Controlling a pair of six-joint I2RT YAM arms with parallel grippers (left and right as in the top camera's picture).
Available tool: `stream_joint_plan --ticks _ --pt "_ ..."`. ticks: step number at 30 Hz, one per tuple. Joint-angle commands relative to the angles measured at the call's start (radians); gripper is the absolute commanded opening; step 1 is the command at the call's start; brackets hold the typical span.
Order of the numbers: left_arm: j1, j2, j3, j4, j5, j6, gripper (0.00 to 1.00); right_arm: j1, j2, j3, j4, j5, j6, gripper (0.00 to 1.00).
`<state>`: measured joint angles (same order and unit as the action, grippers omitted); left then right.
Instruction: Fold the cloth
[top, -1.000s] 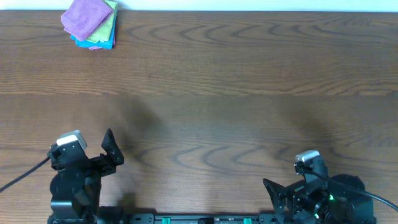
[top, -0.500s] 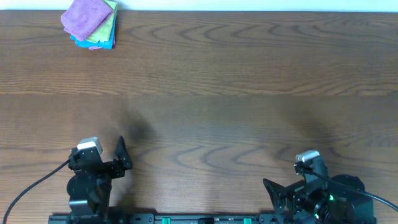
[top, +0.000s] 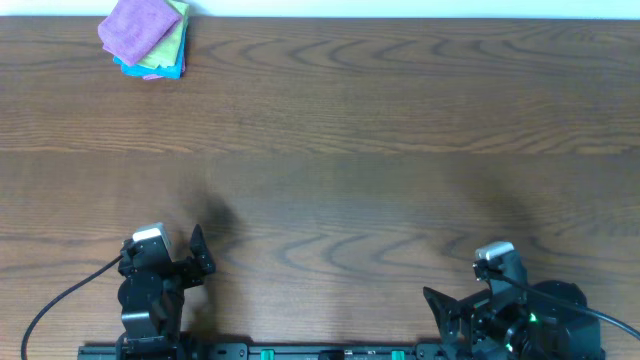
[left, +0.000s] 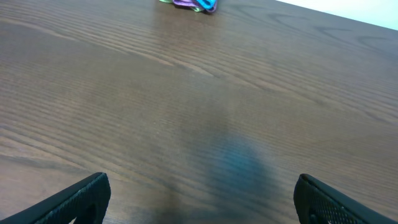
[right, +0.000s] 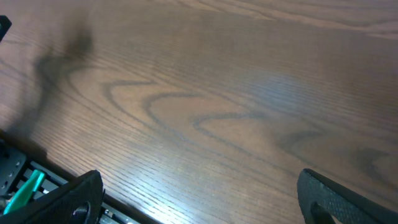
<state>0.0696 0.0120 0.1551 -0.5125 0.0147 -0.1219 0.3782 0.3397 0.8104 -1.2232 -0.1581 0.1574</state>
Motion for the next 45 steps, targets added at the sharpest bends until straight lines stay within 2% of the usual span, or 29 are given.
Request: stream_joint_plan --ticks 1,25,28,31,33,36,45 --pt "0.005 -0.008 -0.015 0.002 -0.022 0.021 0.95 0.007 -0.006 0.006 -0.002 -0.003 0.014 0.99" --pt "0.005 -0.007 -0.015 0.002 -0.022 0.021 0.95 0.006 -0.006 0.006 0.017 0.019 0.006 0.99" --pt "0.005 -0.007 -0.015 0.002 -0.022 0.021 0.95 -0.027 -0.009 0.0 0.153 0.08 -0.079 0.99" --pt "0.005 -0.007 -0.015 0.002 -0.022 0.021 0.95 -0.148 -0.026 -0.035 0.239 0.08 -0.233 0.99" --pt "0.005 -0.007 -0.015 0.002 -0.022 0.021 0.95 -0.224 -0.074 -0.112 0.278 0.08 -0.378 0.99" --pt "0.005 -0.007 -0.015 0.002 -0.022 0.021 0.95 -0.268 -0.178 -0.24 0.293 0.08 -0.517 0.99" --pt "0.005 -0.007 -0.015 0.002 -0.022 0.021 0.95 -0.304 -0.335 -0.463 0.292 0.08 -0.529 0.99"
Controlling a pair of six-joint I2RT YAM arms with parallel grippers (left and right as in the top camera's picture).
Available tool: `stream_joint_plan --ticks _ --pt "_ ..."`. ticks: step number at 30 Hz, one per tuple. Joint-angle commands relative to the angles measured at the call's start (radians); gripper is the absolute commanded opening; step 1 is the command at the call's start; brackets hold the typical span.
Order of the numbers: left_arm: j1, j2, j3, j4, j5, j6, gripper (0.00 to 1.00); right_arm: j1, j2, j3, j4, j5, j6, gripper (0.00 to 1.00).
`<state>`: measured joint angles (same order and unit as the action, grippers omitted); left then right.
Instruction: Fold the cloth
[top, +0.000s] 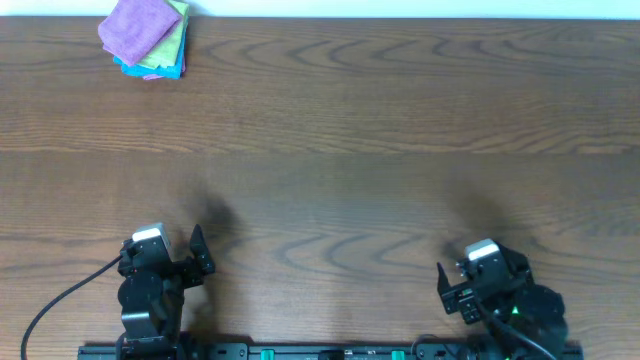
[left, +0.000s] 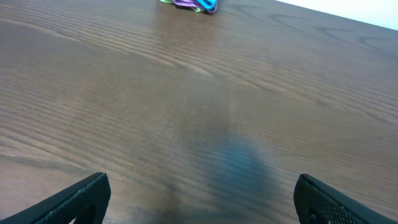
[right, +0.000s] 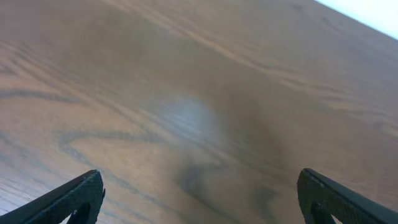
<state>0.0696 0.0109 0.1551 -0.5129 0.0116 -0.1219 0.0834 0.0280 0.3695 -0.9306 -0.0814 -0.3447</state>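
A stack of folded cloths (top: 145, 38), purple on top with green, pink and blue beneath, lies at the table's far left corner. The left wrist view catches only its edge (left: 189, 4) at the top of the frame. My left gripper (top: 162, 252) sits at the near left edge, open, with bare wood between its fingers (left: 74, 199). At the near right my right gripper (top: 482, 268) is also open over bare wood, fingers (right: 68, 198) wide apart. Both are far from the cloths.
The brown wooden table (top: 360, 150) fills the view, with a white strip along its far edge. A black rail with green parts (top: 300, 352) runs along the near edge between the arm bases. A cable (top: 60, 300) trails from the left arm.
The right arm has turned and shifted left; its wrist camera now faces the far side of the table instead of the near rail. The left arm and cloths are unchanged.
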Motion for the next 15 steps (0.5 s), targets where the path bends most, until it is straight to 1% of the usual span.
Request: stream_joint_plan --ticks 1,9,15 --pt "0.005 -0.006 -0.015 0.002 -0.019 0.021 0.95 -0.009 -0.023 -0.034 -0.001 0.003 -0.027 0.99" --pt "0.005 -0.006 -0.015 0.002 -0.019 0.021 0.95 -0.009 -0.023 -0.1 -0.008 0.003 -0.026 0.99" --pt "0.005 -0.006 -0.015 0.002 -0.019 0.021 0.95 -0.009 -0.023 -0.105 -0.003 0.003 -0.027 0.99"
